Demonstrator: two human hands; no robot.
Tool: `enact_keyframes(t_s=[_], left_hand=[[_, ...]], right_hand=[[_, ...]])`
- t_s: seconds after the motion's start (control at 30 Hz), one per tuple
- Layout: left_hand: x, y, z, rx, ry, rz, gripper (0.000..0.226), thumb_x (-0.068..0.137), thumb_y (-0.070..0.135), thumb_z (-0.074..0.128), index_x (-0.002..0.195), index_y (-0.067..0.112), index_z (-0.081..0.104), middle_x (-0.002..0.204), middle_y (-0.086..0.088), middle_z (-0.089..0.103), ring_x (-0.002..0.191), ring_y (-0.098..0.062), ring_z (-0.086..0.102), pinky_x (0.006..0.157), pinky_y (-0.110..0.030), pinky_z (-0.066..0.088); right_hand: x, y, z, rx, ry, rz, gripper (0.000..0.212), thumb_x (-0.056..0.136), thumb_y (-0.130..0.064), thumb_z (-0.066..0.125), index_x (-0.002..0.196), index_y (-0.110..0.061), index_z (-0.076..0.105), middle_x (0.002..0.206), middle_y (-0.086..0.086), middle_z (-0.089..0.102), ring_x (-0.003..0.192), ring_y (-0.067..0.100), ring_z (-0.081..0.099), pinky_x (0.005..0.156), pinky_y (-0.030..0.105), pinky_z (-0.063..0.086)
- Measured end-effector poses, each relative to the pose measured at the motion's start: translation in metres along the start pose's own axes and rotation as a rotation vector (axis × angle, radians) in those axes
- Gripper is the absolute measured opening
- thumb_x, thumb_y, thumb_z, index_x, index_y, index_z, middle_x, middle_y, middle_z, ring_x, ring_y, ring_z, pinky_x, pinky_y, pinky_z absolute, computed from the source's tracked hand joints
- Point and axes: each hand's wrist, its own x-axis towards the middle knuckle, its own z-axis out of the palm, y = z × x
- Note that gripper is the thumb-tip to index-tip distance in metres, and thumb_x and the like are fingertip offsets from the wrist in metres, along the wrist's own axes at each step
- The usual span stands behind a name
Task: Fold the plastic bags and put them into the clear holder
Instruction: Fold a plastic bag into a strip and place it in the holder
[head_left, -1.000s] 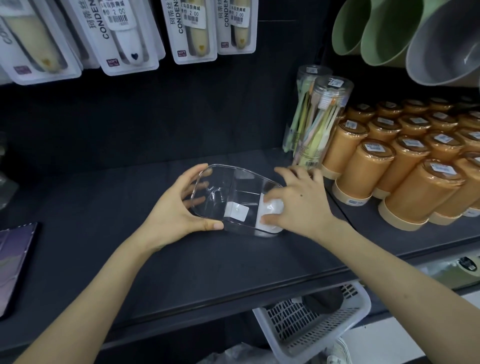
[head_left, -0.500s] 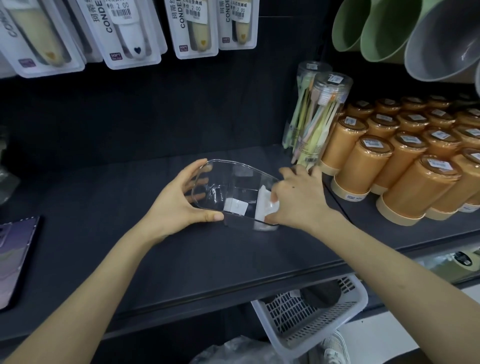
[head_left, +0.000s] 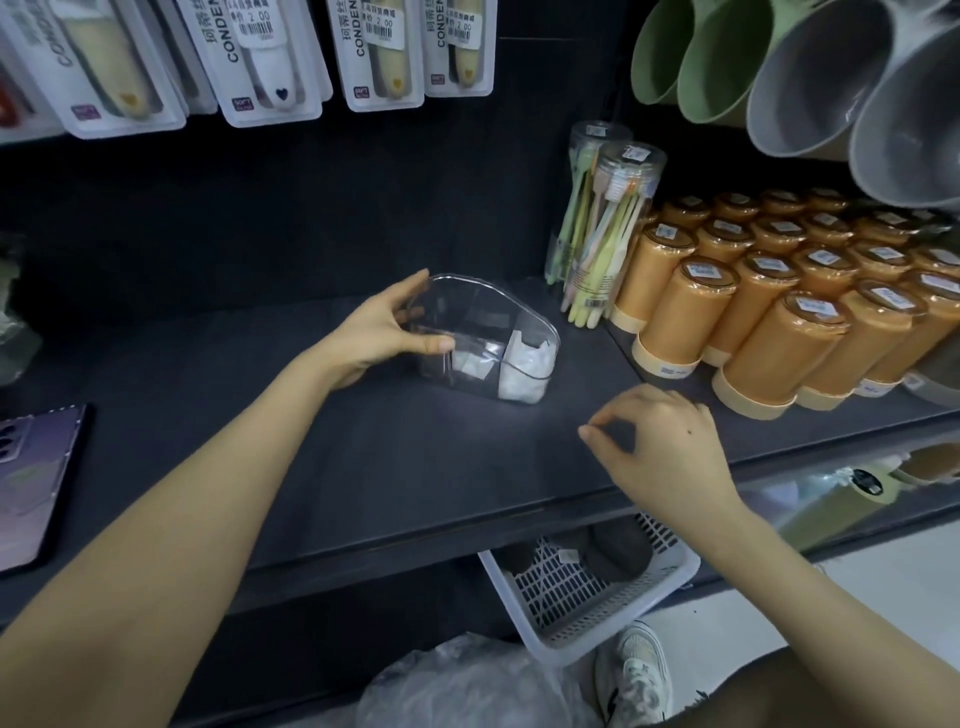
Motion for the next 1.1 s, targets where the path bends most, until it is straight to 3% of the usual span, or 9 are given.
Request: enact_keyframes(t_s=[0.17,0.3,0.47,0.57,0.67,0.8,0.9,1.0,1.1], left_hand=[[-0.017,-0.005,-0.002,0.106,0.166,-0.012,0.094,0.076,0.012,0.079,0.152,0.022,0.024,0.153,-0.006,0.034,0.138,-0.019,0.036,0.111,-0.032,0.035],[-0.078,-0.028,-0.003,0.401,0.312,0.042,0.064,0.089,0.029,0.068,0.144,0.018,0.04,0.145,-0.005,0.043,0.135,-0.018,0.04,0.11,-0.029,0.033],[-0.174,-0.074,-0.001,0.86,0.354,0.049,0.051,0.097,0.045,0.05,0.135,0.011,0.053,0.142,-0.014,0.049,0.133,-0.033,0.042,0.112,-0.042,0.03],[-0.205,-0.1,-0.002,1.002,0.428,0.051,0.062,0.095,0.052,0.032,0.13,0.009,0.059,0.139,-0.019,0.051,0.132,-0.04,0.044,0.112,-0.053,0.03],[-0.208,-0.106,-0.001,1.1,0.441,0.056,0.057,0.098,0.045,0.027,0.13,0.01,0.06,0.137,-0.018,0.054,0.13,-0.039,0.046,0.109,-0.053,0.033],[-0.205,-0.106,-0.002,1.092,0.414,0.056,0.058,0.097,0.046,0.027,0.13,0.01,0.059,0.137,-0.017,0.054,0.13,-0.039,0.046,0.109,-0.052,0.031],[-0.211,-0.097,-0.002,0.9,0.457,0.102,0.057,0.094,0.048,0.033,0.124,0.011,0.064,0.136,-0.013,0.055,0.131,-0.034,0.046,0.111,-0.042,0.029],[-0.233,-0.076,0.013,0.608,0.526,0.224,0.042,0.09,0.045,0.047,0.105,0.014,0.072,0.115,0.001,0.066,0.111,-0.017,0.057,0.099,-0.026,0.038],[-0.263,-0.051,0.038,0.417,0.278,0.152,0.047,0.08,0.062,0.05,0.102,0.026,0.07,0.104,0.017,0.064,0.101,0.0,0.057,0.092,-0.023,0.044]], right_hand=[[-0.049,-0.009,0.001,0.171,0.051,-0.05,0.015,0.082,-0.03,0.068,0.071,-0.021,0.069,0.071,-0.005,0.062,0.066,0.019,0.058,0.061,0.031,0.045],[-0.1,-0.024,0.023,0.221,-0.181,-0.012,0.026,0.084,-0.038,0.063,0.065,-0.02,0.067,0.061,-0.007,0.06,0.057,0.012,0.054,0.051,0.025,0.039],[-0.15,-0.035,0.096,0.023,-0.725,-0.011,0.031,0.094,-0.044,0.052,0.113,-0.024,0.065,0.107,-0.003,0.068,0.102,0.018,0.062,0.076,0.028,0.043],[-0.166,-0.043,0.152,0.029,-0.835,-0.065,0.051,0.094,-0.041,0.053,0.142,-0.028,0.041,0.136,0.003,0.05,0.122,0.025,0.05,0.095,0.033,0.044],[-0.171,-0.055,0.194,-0.106,-0.901,-0.109,0.058,0.095,-0.038,0.053,0.148,-0.027,0.031,0.143,0.008,0.036,0.127,0.033,0.038,0.102,0.042,0.04],[-0.17,-0.067,0.208,-0.265,-0.856,-0.158,0.03,0.096,-0.02,0.047,0.123,-0.012,0.06,0.129,0.009,0.052,0.12,0.03,0.042,0.099,0.037,0.033],[-0.161,-0.073,0.175,-0.13,-0.784,-0.184,0.023,0.094,-0.022,0.051,0.104,-0.018,0.071,0.11,0.003,0.068,0.108,0.025,0.057,0.093,0.029,0.035],[-0.136,-0.079,0.109,0.061,-0.716,-0.207,0.019,0.093,-0.028,0.058,0.102,-0.025,0.074,0.101,-0.006,0.073,0.096,0.016,0.064,0.085,0.024,0.045],[-0.107,-0.086,0.046,0.274,-0.656,-0.143,0.014,0.09,-0.029,0.065,0.094,-0.023,0.077,0.086,-0.012,0.073,0.076,0.001,0.063,0.069,0.013,0.043]])
